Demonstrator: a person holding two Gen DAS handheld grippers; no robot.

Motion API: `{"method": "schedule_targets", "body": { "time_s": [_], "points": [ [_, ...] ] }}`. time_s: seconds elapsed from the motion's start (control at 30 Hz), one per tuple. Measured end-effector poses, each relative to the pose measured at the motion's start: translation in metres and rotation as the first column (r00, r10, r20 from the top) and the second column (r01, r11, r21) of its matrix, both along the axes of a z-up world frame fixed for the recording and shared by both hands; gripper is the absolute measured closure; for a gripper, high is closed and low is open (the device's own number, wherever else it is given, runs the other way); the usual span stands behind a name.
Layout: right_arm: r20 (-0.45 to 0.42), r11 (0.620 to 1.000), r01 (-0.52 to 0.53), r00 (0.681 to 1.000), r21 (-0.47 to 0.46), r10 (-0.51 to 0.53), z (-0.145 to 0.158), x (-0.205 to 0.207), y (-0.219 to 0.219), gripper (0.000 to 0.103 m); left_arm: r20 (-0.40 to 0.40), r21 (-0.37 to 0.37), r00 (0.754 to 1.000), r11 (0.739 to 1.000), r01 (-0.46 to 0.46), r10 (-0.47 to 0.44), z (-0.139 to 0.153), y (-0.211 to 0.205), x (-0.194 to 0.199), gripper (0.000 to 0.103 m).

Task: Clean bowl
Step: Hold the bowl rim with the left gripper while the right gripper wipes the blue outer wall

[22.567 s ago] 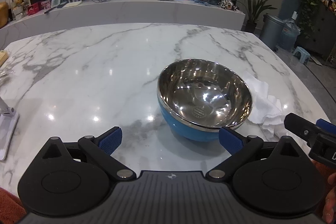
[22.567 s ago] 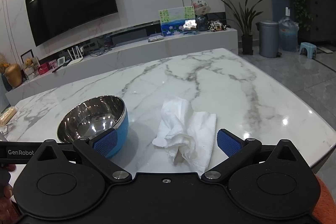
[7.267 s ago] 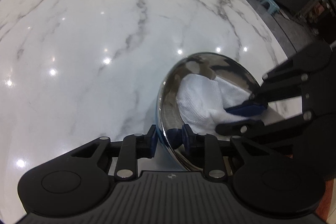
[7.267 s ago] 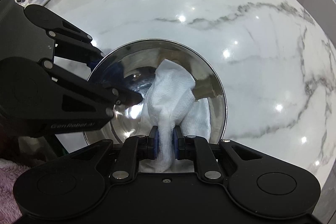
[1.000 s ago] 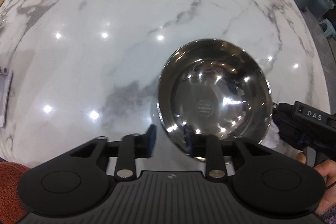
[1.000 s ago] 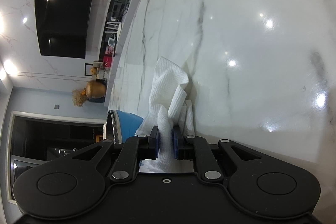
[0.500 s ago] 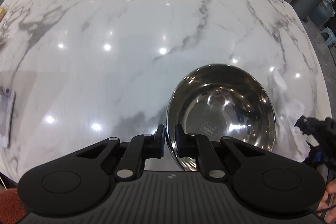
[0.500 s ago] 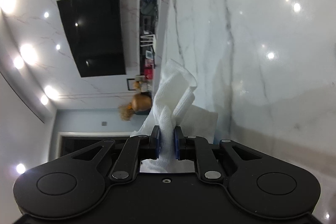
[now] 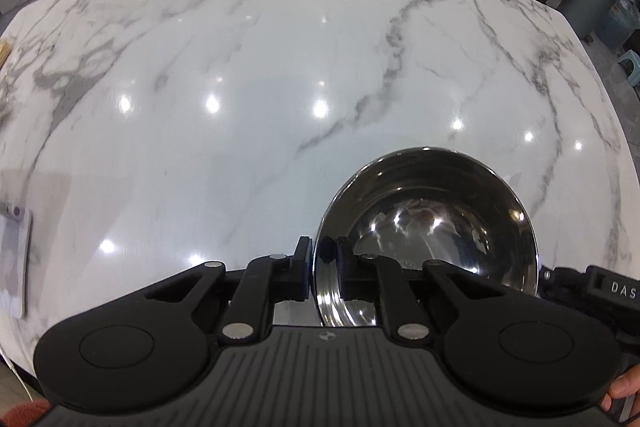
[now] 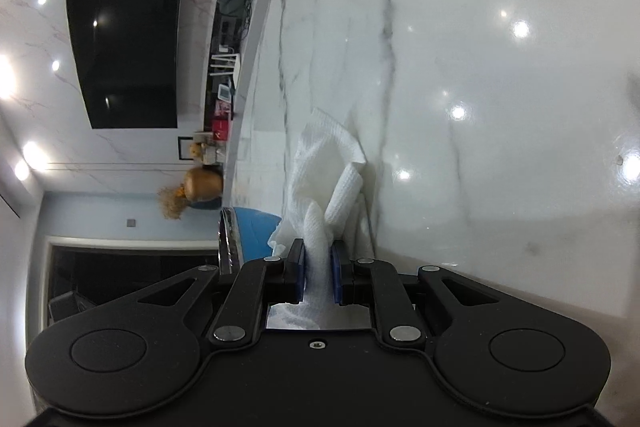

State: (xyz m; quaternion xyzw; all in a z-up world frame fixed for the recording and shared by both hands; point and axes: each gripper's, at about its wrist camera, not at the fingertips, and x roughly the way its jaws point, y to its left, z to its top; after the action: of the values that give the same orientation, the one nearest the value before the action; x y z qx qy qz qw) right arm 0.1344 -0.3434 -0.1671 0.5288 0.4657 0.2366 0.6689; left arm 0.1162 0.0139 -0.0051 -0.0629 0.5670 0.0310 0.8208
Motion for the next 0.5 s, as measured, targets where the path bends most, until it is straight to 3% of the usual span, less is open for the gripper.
{"method": "schedule_targets", "body": {
  "time_s": [0.27,0.5],
  "points": [
    [0.030,0.999,0.021,0.999,-0.042,-0.019,0.017,-0.003,0.002,0.090,0.014,0.006,0.999,0.999,0.033,-0.033,0.000,-0.006,0.017,0.091],
    [0.007,0.999,0.001,1.000,-0.052,-0.001,0.029,0.021,0.009,0.090,0.021,0.008,1.000,1.000,0.023,-0.024,-0.001,-0.008,0.034,0.090]
  ]
}}
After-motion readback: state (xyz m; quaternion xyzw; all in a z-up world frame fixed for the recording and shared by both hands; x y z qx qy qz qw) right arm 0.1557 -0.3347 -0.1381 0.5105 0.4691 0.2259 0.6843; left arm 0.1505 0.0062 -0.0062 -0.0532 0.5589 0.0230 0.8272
